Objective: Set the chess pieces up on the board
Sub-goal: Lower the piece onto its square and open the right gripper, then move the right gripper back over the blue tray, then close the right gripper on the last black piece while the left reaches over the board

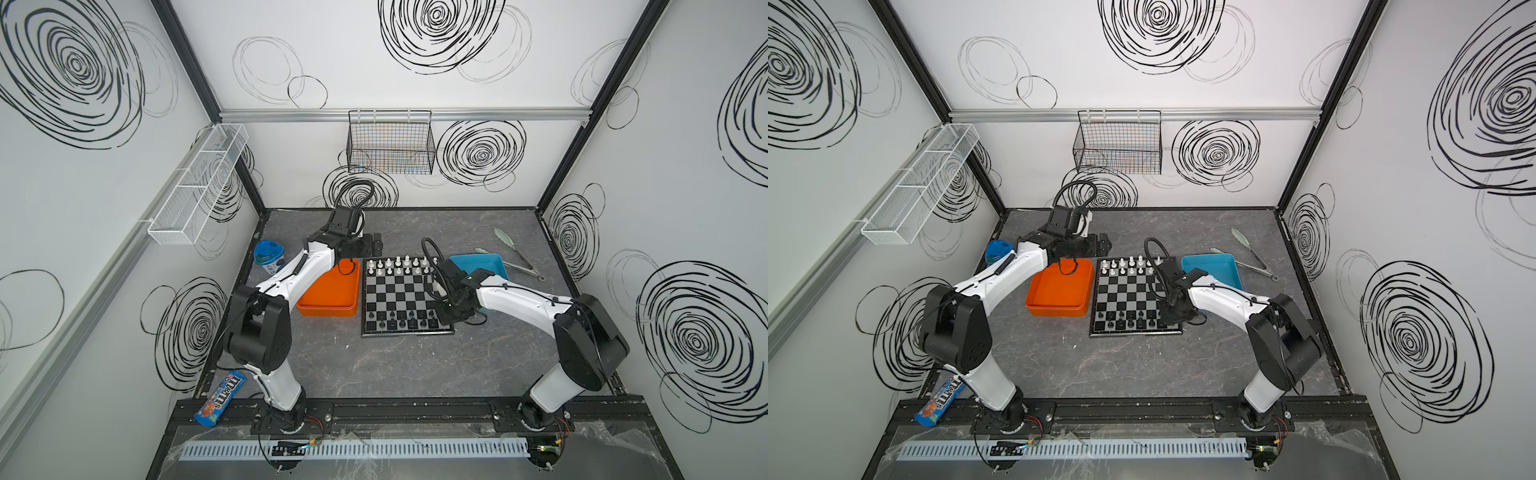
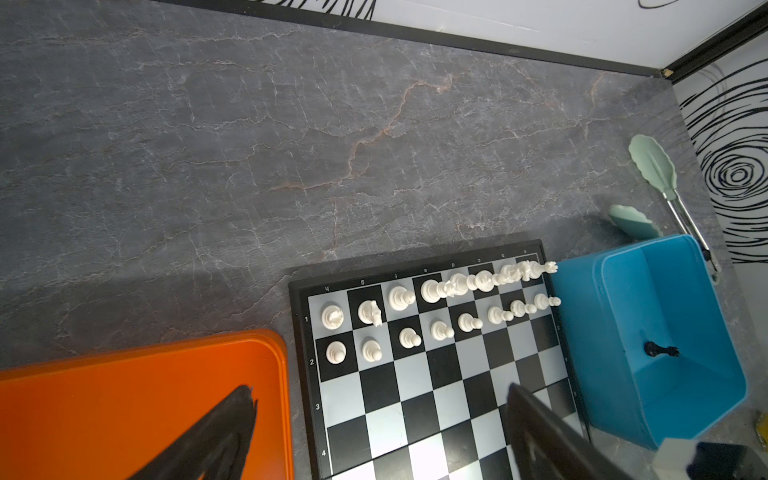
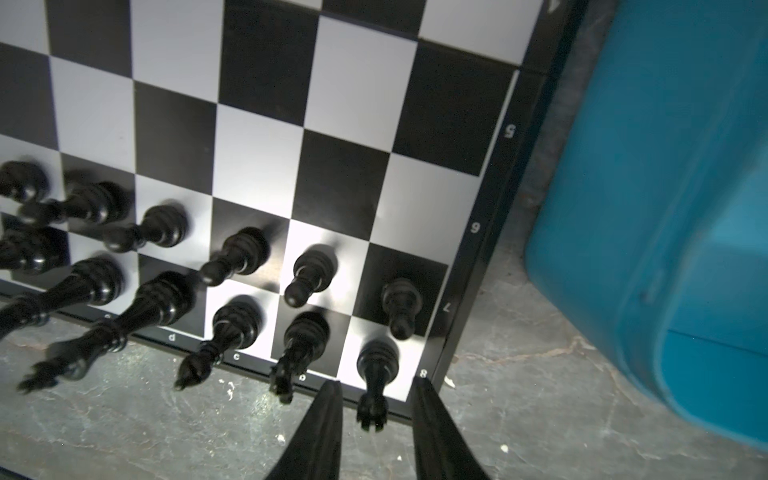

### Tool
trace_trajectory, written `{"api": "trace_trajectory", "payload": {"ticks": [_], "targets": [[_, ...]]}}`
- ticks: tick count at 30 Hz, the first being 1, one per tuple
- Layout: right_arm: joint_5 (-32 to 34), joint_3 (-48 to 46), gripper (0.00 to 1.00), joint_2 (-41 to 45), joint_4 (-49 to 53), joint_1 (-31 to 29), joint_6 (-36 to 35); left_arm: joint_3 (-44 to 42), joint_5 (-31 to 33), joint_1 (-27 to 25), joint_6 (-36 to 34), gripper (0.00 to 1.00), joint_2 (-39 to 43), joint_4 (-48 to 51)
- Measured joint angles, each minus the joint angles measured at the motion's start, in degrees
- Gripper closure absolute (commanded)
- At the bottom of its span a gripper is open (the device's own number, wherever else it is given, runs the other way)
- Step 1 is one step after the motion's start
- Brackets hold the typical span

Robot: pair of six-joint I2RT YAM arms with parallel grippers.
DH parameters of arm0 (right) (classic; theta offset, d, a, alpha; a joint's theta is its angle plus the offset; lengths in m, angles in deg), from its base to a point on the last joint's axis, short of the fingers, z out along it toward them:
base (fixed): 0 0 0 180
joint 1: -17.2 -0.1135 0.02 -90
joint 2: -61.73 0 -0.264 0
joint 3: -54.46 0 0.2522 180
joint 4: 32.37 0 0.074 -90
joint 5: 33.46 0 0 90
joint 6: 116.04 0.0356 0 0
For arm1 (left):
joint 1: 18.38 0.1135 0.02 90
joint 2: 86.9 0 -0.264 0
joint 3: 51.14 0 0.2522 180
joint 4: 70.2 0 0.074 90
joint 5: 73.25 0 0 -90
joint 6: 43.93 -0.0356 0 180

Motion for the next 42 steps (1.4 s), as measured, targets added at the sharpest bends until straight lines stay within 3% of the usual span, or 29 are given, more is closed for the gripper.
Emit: {"api": "trace_trajectory", "payload": {"ticks": [9, 12, 16, 19, 27, 37, 42], "targets": [[1.95, 6.16, 0.53, 1.75, 1.97, 2.8, -2.03, -0.44, 0.11, 0.02, -0.04, 0.03, 0.42, 0.04], [1.57, 6.84, 0.42, 2.6, 1.73, 8.24, -3.28, -0.7, -0.37, 0.0, -0.9, 0.03, 0.9, 0.61], [1.2, 7.43, 0.14, 3.19, 1.14, 17.09, -5.22, -0.31, -0.83, -1.18, -3.13, 0.03, 0.9, 2.54], [0.87, 7.74, 0.08, 3.21, 0.39, 22.21, -6.25, 1.38, -1.18, -3.39, -5.01, 0.03, 0.57, 4.59], [0.55, 7.72, 0.02, 1.81, -0.79, 29.79, -8.5, 11.13, -2.21, -12.39, -11.63, 0.03, -2.71, 6.03], [0.57, 6.23, 0.0, -2.73, -1.73, 32.17, -9.57, 6.62, -5.2, -14.97, -14.6, 0.03, -2.73, 4.52], [0.37, 6.23, 0.08, -4.92, -2.21, 32.17, -9.7, 5.68, -6.36, -16.28, -15.28, 0.03, -2.73, 4.35]]}}
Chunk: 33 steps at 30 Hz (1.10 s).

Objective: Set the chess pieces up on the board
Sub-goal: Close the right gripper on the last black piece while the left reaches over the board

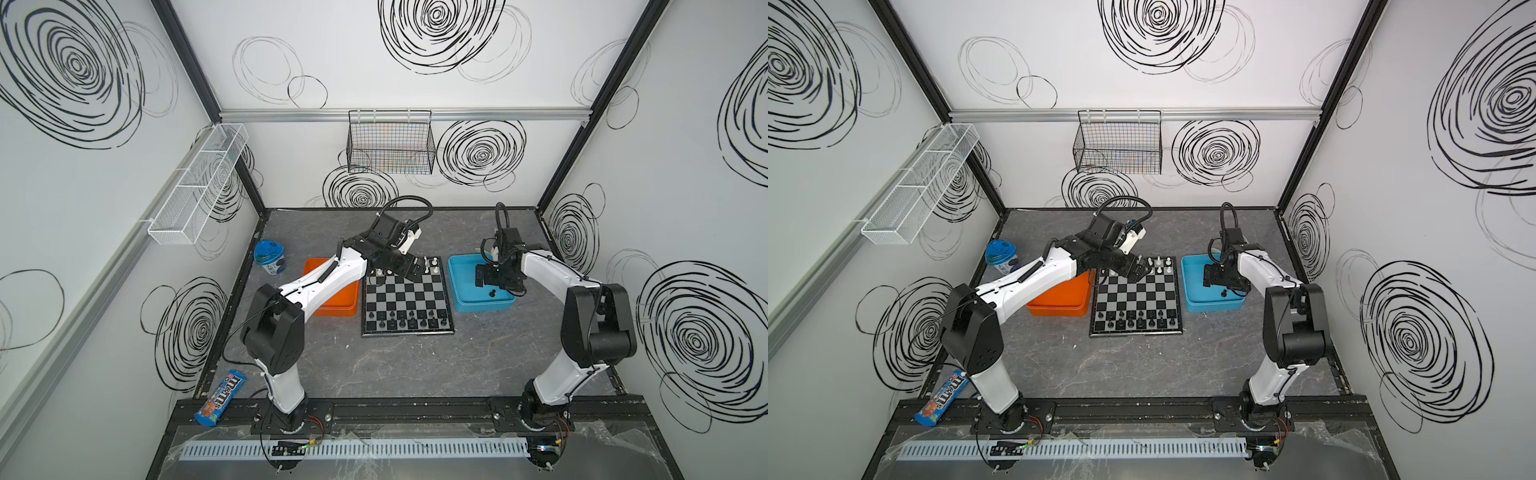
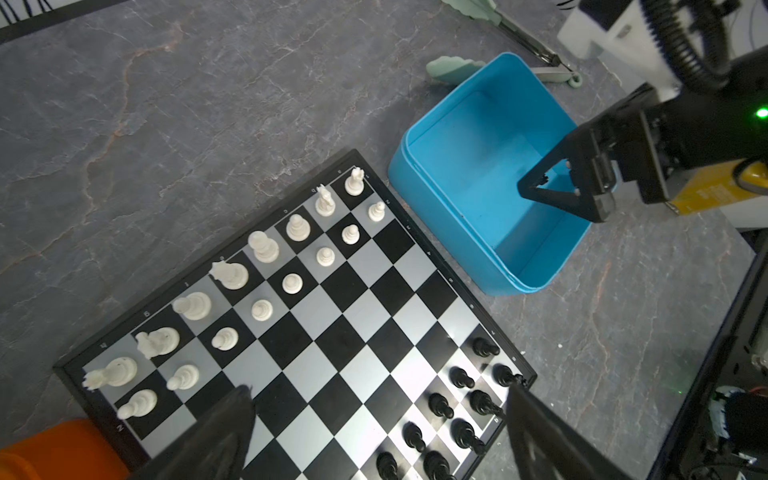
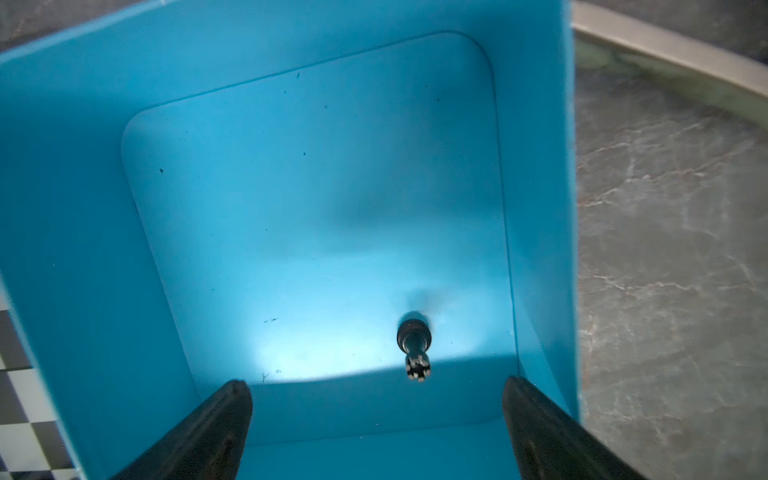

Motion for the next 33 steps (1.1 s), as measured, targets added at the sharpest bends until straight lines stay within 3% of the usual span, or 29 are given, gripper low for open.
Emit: {"api": "trace_trajectory", "payload": {"ticks": [5, 17, 33], "targets": [[-0.57, 0.0, 0.17, -1.53, -0.76, 0.07, -0.02, -0.48, -2.54, -0.26, -0.04, 0.03, 0.0, -1.16], [-0.68, -0.68, 0.5, -4.68, -2.67, 1.4, 0.02, -3.1, -11.28, -1.25, -3.63, 0.03, 3.21, -3.1], [-0.42, -0.87, 0.76, -5.68, -2.82, 1.73, 0.04, -3.13, -12.09, -1.38, -4.13, 0.03, 3.34, -3.65]]}}
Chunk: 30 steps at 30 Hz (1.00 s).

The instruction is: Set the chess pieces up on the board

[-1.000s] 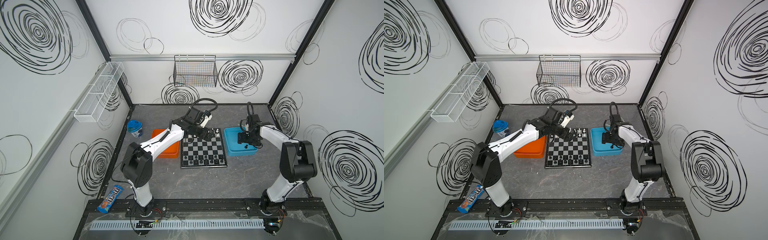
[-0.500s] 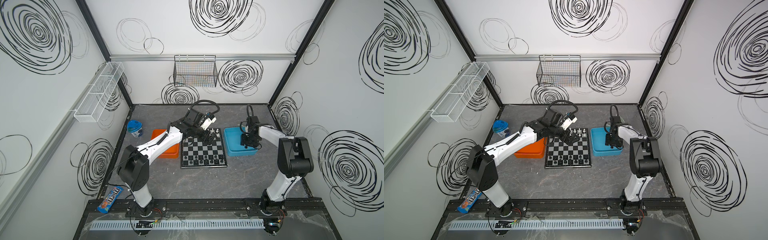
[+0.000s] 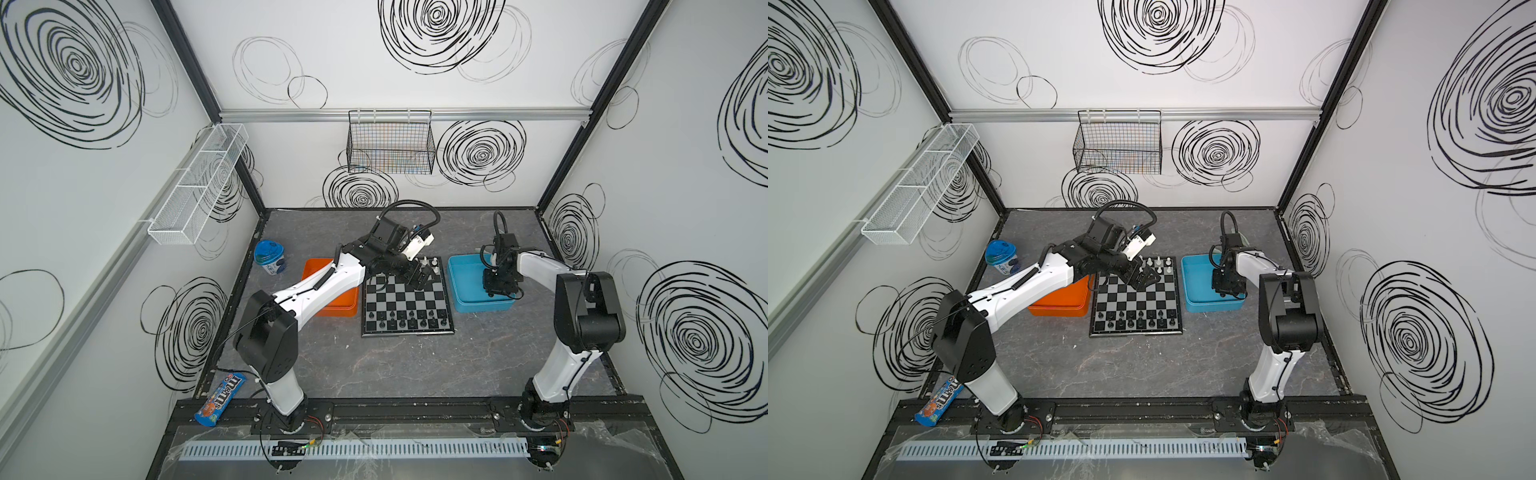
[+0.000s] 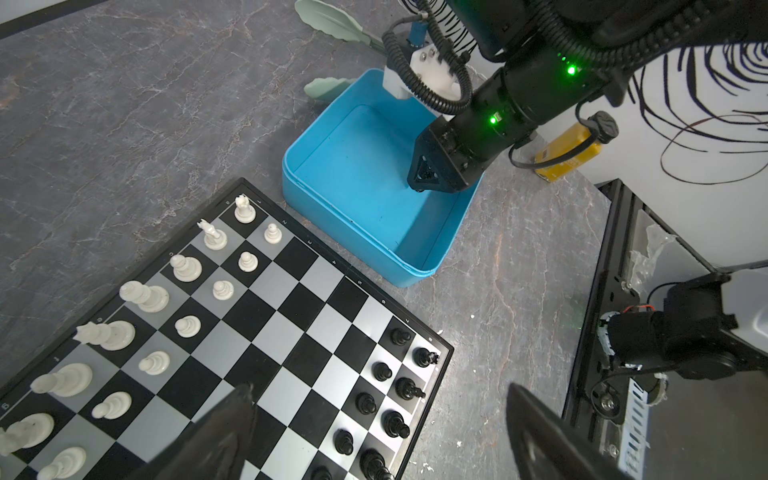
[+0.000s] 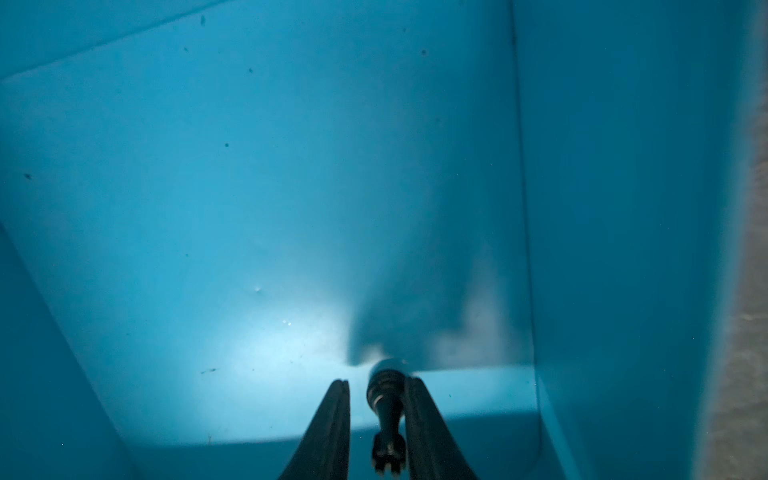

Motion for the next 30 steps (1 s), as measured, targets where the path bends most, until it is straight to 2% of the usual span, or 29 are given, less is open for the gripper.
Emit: {"api": "trace_trajectory", "payload": {"ticks": [5, 16, 24, 30], "targets": [[0.44, -0.02, 0.82, 0.0, 0.07, 0.0, -0.02, 0.0, 0.02, 0.0, 0.0, 0.03, 0.0, -0.04], [1.16, 1.25, 0.83, 0.81, 2.12, 0.0, -0.11, 0.0, 0.81, 0.33, 0.04, 0.03, 0.0, -0.07], [1.25, 4.7, 0.83, 2.38, 3.98, 0.0, -0.39, 0.0, 0.87, 2.49, 0.09, 0.03, 0.02, -0.22], [1.29, 5.53, 0.83, 2.56, 5.49, -1.03, -0.92, 0.0, 0.87, 6.12, 1.4, 0.03, 0.31, -0.7]]}}
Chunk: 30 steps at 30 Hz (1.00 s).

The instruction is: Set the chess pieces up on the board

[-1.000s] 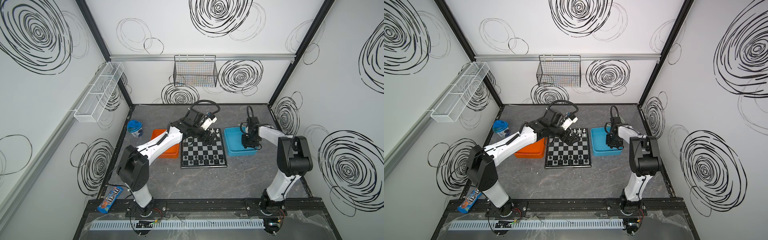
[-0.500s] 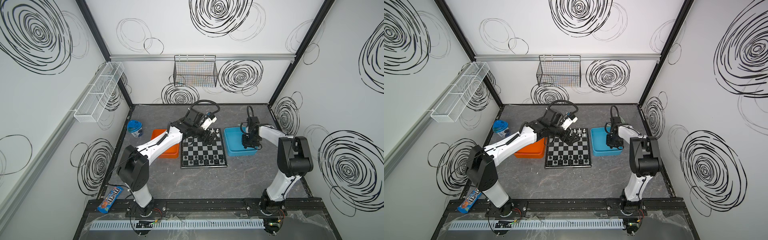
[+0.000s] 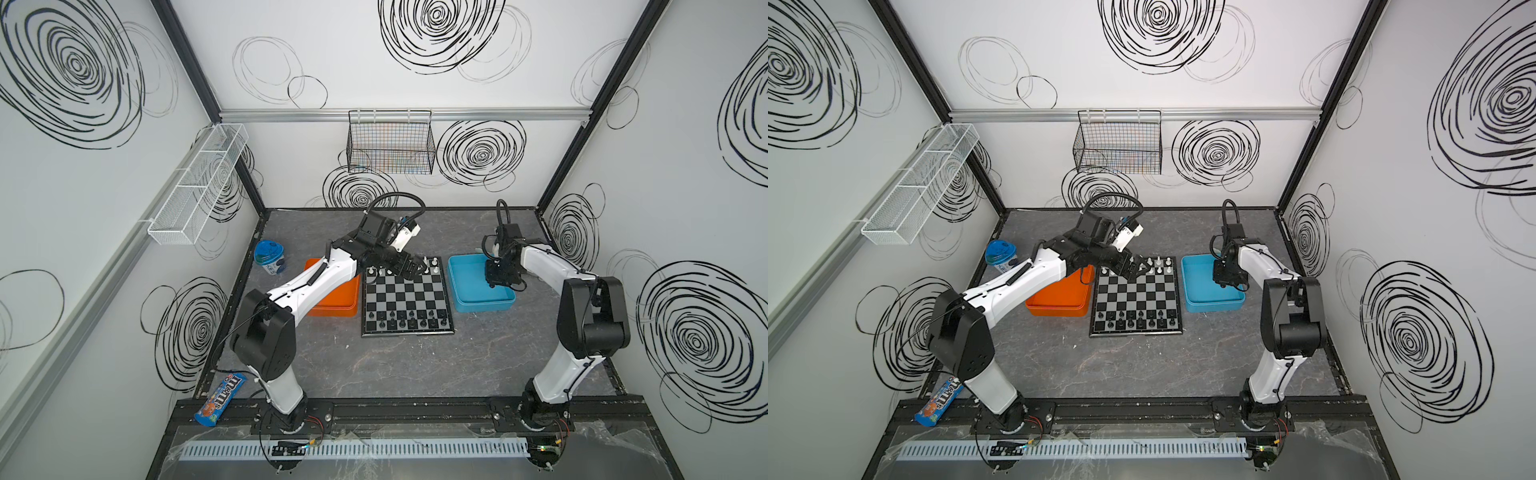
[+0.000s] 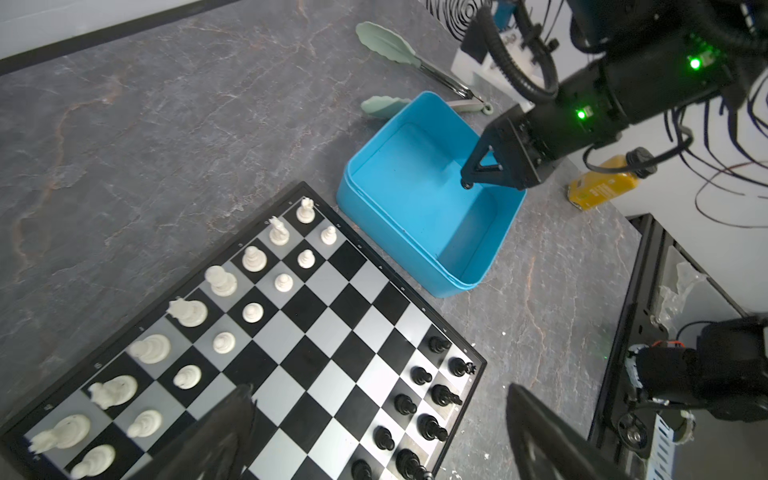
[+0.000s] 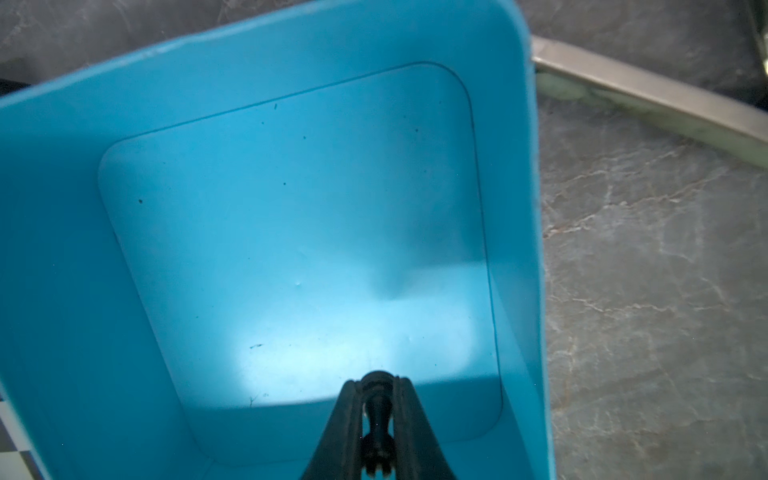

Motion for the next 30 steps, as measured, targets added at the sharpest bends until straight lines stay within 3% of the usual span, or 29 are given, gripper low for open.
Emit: {"api": "trace_trajectory", "payload": {"ticks": [15, 30], "targets": [[0.22, 6.43, 0.83, 3.78, 4.35, -11.15, -0.35, -1.44, 2.89, 12.04, 7.8, 0.03, 3.1, -2.05], [-1.46, 13.38, 0.82, 2.54, 4.35, -34.49, 4.09, -17.09, 6.71, 30.56, 17.16, 0.03, 20.5, -2.97]]}}
